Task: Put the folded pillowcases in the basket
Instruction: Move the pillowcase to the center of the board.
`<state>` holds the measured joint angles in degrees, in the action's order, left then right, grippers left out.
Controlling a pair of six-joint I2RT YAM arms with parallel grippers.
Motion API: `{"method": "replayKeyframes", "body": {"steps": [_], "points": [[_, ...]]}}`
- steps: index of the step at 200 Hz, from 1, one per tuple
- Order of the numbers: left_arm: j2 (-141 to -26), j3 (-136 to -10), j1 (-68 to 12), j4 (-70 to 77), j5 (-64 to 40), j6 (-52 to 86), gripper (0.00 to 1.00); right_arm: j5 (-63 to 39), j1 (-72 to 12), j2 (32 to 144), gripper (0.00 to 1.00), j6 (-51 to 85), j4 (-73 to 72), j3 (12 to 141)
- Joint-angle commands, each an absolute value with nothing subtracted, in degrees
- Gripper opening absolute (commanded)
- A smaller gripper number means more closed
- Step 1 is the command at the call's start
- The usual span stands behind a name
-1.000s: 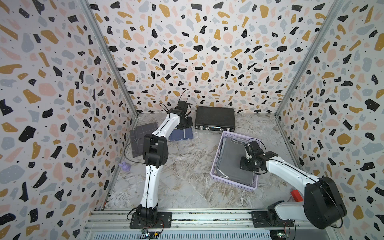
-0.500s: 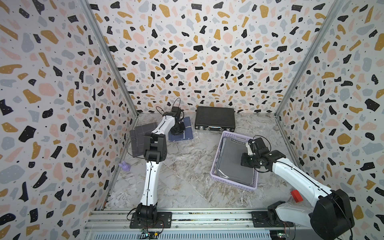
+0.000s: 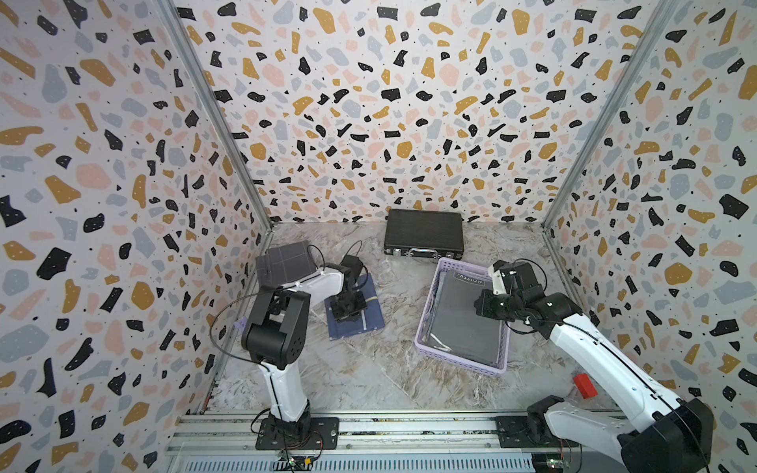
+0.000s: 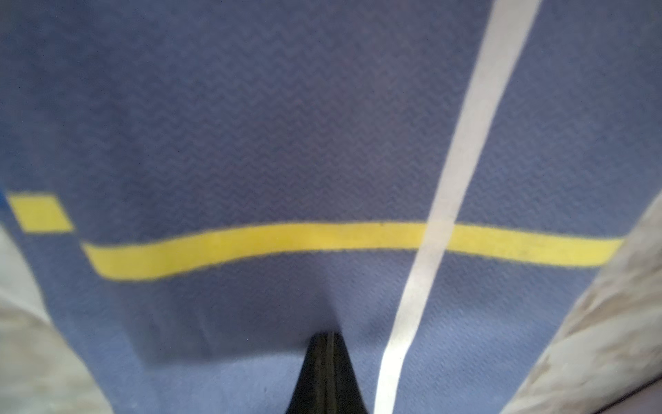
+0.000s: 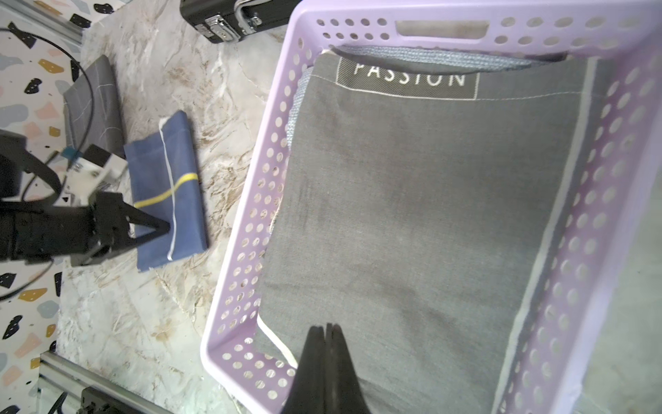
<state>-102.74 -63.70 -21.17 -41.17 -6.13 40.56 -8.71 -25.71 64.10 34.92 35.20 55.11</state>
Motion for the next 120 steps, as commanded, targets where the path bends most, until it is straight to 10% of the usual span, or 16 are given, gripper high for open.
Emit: {"method": "replayKeyframes", "body": {"steps": [1,45,120], "points": [[-96.8,-58.0,-25.6,-38.4,-3.0,46.8,0.05,-9.2,-29.2,64.6,0.00,35.9,36.3,58.2],[-85.5,-53.9,-26.4,-40.3,-0.4,48.3,0.19,-7.8,-39.3,72.2,0.02,33.6,37.0,63.7],[-84.0,-61.4,-2.6,-44.2,-5.6,34.8,0.54,-10.3,-51.9,98.8,0.49,26.5,36.6,81.7]]}}
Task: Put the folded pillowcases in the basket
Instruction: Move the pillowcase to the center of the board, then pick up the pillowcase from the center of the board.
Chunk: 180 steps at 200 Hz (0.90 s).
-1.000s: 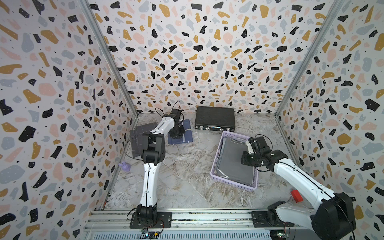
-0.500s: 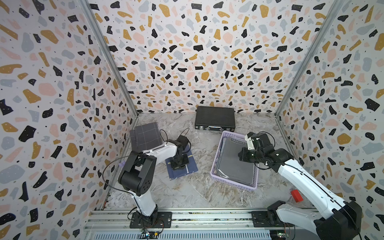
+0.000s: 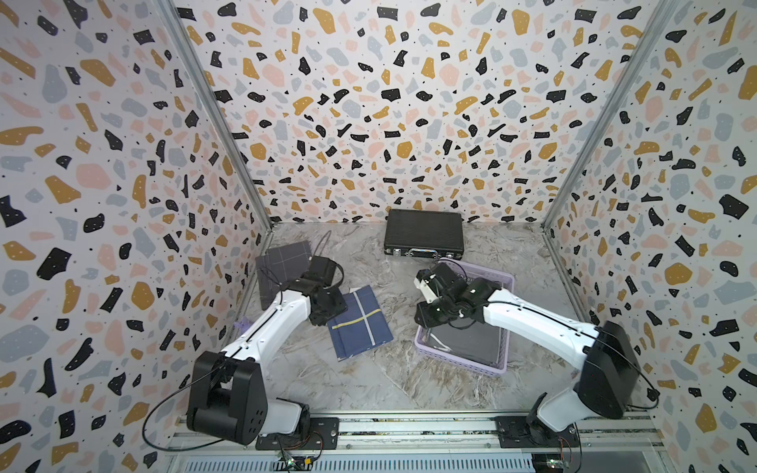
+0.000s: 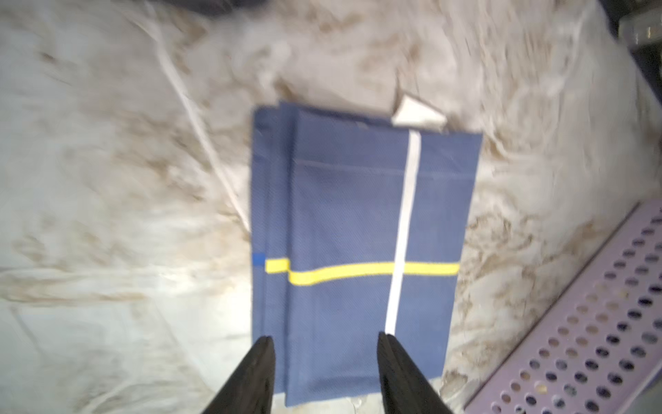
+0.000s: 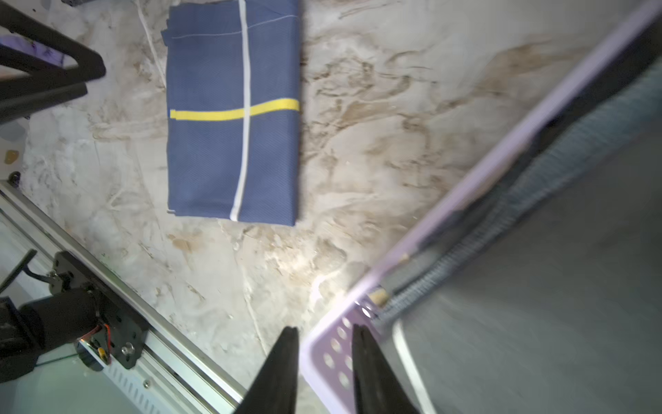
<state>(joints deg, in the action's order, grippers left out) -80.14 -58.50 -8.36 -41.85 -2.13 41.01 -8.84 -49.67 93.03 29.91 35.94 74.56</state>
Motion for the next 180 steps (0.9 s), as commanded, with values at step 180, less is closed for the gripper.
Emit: {"method": "replayKeyframes", "body": {"steps": [180], "points": [[-104.9,-68.2,1.8,-38.0,-11.0,29.0,0.67,-11.1,-52.5,117.9,0.72,29.6,38.2,88.9]]}}
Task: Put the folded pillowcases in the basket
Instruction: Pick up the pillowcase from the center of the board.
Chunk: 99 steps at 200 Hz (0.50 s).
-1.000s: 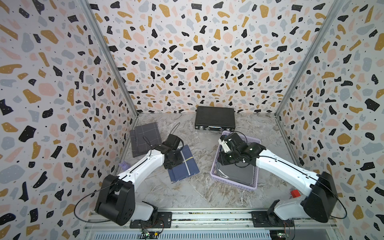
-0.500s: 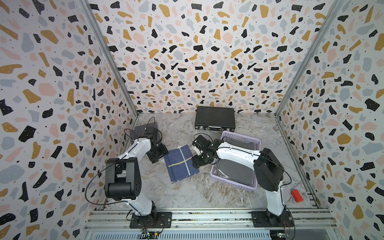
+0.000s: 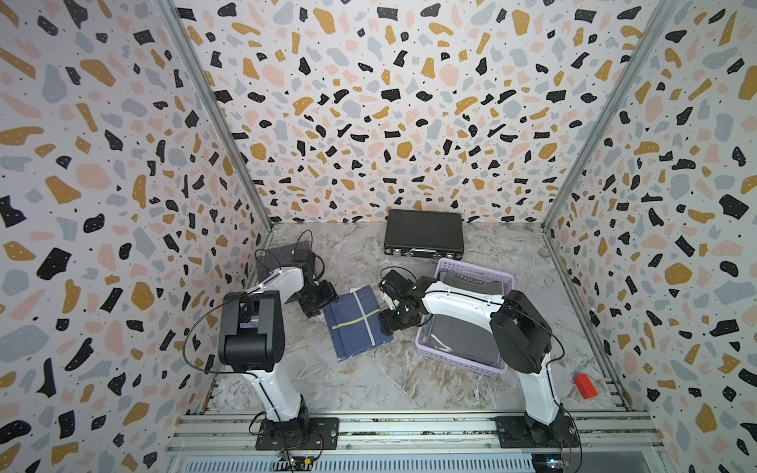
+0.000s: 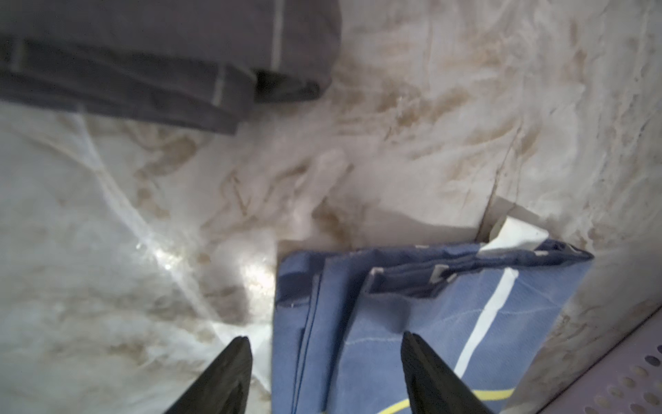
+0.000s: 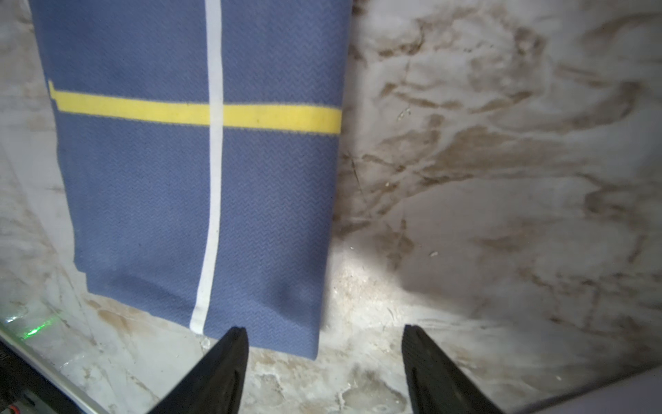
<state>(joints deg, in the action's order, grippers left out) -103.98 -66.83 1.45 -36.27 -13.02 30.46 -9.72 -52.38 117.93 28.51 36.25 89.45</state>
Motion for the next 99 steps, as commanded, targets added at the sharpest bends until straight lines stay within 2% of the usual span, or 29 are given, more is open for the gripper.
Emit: {"method": "replayKeyframes", "body": {"steps": [1,43,73,99], "points": [[-105.0,-68.2,1.7,-38.0,-11.0,29.0,0.66,-11.2,-52.5,118.0,0.71,29.6,38.1,88.9],[-106.1,-68.6,1.8,-38.1,-11.0,28.3,0.56,-10.8,-53.3,119.6,0.71,28.7,40.2,91.5],[-107.9,-69.1,1.7,-38.1,-11.7,28.1,0.55,-13.0,-53.3,121.7,0.71,29.3,40.2,92.2],[-109.0,-68.8,1.7,-37.8,-12.5,28.1,0.54,-16.1,-53.4,123.0,0.63,30.7,38.2,91.5]]}}
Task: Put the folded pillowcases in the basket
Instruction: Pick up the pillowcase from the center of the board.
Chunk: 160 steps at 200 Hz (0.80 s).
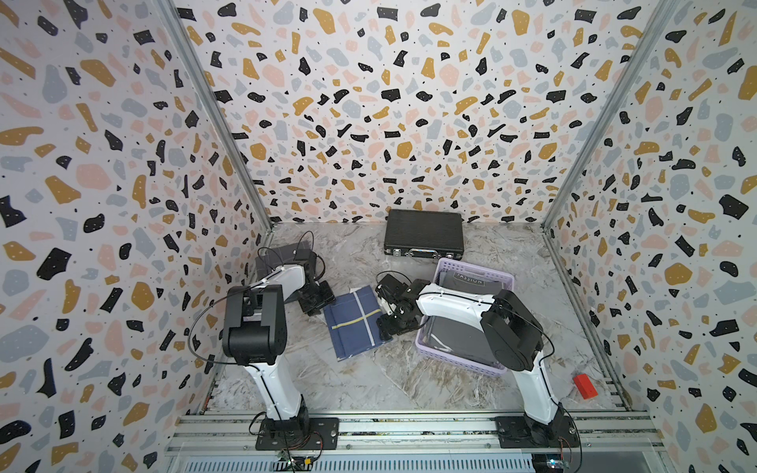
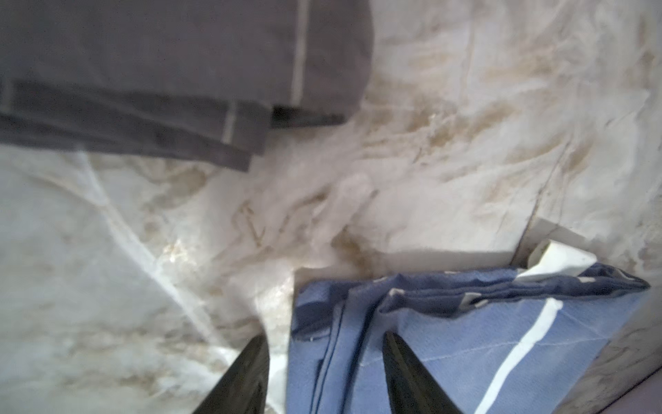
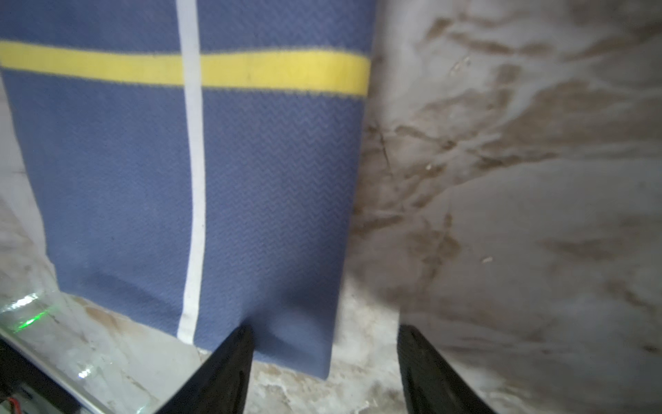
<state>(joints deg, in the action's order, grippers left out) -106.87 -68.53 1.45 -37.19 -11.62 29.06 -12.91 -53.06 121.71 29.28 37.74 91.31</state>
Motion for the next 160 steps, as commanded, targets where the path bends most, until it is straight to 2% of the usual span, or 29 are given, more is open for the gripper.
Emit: {"method": "replayKeyframes", "body": {"steps": [1,14,39,63,104,127,160], "points": [[-109.1,-68.8,1.7,-37.7,-12.6,28.1,0.54,-16.2,-53.4,122.9,0.62,30.8,38.0,91.4],[-109.8,-68.5,1.7,-37.3,-13.8,28.4,0.49,-16.9,-53.4,122.8,0.57,31.6,36.6,90.7],[-109.9,-67.6,0.8,-36.3,-15.4,28.5,0.34,-16.8,-53.4,122.8,0.45,31.9,36.3,90.9],[-109.7,-67.2,-0.4,-35.9,-16.0,28.8,0.20,-16.7,-53.4,122.8,0.31,32.1,35.5,91.0],[-107.7,-67.1,-1.1,-36.0,-15.6,28.8,0.07,-16.4,-53.4,121.8,0.00,33.1,33.6,90.3],[-105.7,-66.7,-1.1,-36.2,-16.2,29.2,0.00,-16.3,-53.4,120.1,0.00,33.9,32.1,89.6],[-100.3,-66.2,-2.9,-37.0,-17.0,29.5,0.00,-15.0,-53.5,115.4,0.00,35.0,31.2,88.1]]}}
